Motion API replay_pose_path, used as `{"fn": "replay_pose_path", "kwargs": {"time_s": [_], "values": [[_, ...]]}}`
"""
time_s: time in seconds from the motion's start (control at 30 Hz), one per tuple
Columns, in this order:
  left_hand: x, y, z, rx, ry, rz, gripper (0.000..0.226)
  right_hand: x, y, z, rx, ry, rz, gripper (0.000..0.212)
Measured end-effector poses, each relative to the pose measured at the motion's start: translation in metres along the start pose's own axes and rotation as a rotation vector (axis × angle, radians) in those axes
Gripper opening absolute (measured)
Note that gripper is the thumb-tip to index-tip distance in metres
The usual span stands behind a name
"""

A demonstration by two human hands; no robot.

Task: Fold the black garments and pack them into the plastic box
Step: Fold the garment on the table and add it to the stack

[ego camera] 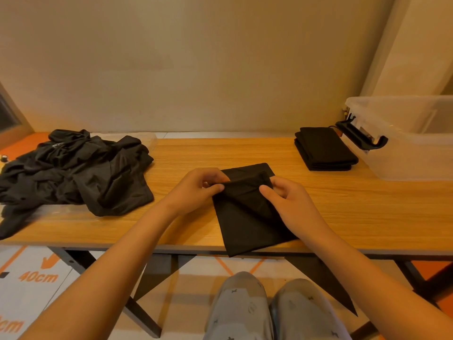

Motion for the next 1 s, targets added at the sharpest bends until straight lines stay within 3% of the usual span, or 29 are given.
{"fn": "replay_pose_path", "kwargs": {"time_s": [0.2,0.33,0.47,0.57,0.7,0.8,0.87,0.93,1.0], "values": [[-0.023,0.022,0.008,0.055,-0.077,0.093,0.037,-0.009,-0.005,-0.002,-0.116,0.086,0.076,0.029],[-0.031,0.029,0.002,0.099,-0.085,0.090,0.024,-0.017,-0.009,-0.006,-0.266,0.205,0.123,0.011],[-0.033,0.028,-0.002,0.130,-0.072,0.093,0.026,-0.028,-0.016,-0.010,-0.710,0.401,0.370,0.054],[-0.032,0.021,-0.004,0.223,-0.067,0.122,0.027,-0.036,-0.026,-0.016,-0.887,0.532,0.489,0.065],[-0.049,-0.015,-0.027,0.355,-0.118,0.006,0.049,-0.034,-0.030,0.003,-0.873,0.404,0.468,0.077],[-0.065,-0.032,-0.059,0.377,0.105,-0.095,0.086,-0.031,-0.040,0.018,-1.052,0.440,0.359,0.098],[-0.071,-0.024,-0.071,0.577,0.175,-0.180,0.101,-0.033,-0.046,0.017,-1.129,0.469,0.329,0.099],[-0.075,-0.015,-0.075,0.824,0.128,-0.295,0.097,-0.036,-0.049,0.014,-1.112,0.400,0.349,0.092],[-0.080,-0.009,-0.076,0.869,0.082,-0.334,0.086,-0.042,-0.048,0.013,-1.102,0.307,0.397,0.092]]}}
Point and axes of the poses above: each hand's wrist, its own x-axis towards the middle knuckle, its own z-axis out of the back of the hand, y = z × x, the point moved 2 cm from there along x, towards the middle knuckle, and after that the axes turned 3 degrees about y, right-handed, at the moved point
